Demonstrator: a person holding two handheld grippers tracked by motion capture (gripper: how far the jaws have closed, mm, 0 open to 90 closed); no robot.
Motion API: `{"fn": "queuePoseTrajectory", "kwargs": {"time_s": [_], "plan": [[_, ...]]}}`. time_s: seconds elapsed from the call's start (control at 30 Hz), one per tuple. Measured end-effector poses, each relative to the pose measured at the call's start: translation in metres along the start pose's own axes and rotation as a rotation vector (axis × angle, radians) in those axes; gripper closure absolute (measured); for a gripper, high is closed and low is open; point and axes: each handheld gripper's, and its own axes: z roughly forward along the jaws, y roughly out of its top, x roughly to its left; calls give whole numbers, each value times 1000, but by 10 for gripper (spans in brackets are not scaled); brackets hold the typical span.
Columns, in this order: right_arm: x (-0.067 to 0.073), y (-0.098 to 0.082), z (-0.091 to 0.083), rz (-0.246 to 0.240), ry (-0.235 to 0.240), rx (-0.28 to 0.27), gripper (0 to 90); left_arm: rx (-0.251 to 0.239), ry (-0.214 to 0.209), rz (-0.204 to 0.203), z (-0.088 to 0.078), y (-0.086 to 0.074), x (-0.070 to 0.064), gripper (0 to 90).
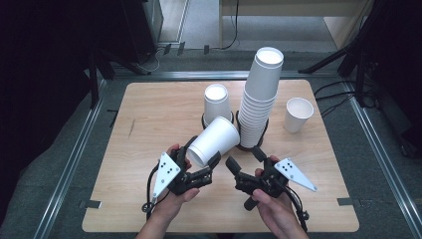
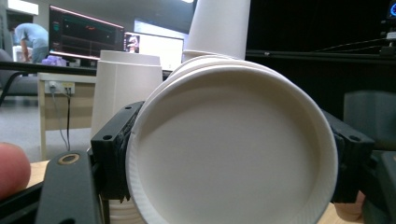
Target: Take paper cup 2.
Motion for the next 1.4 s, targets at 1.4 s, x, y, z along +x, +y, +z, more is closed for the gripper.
{"fn": "queuePoseTrajectory", "kwargs": {"time_s": [1.4], "plan": [[-22, -5, 7, 779, 18, 104, 0, 46, -65, 63, 15, -27, -37, 221]]}}
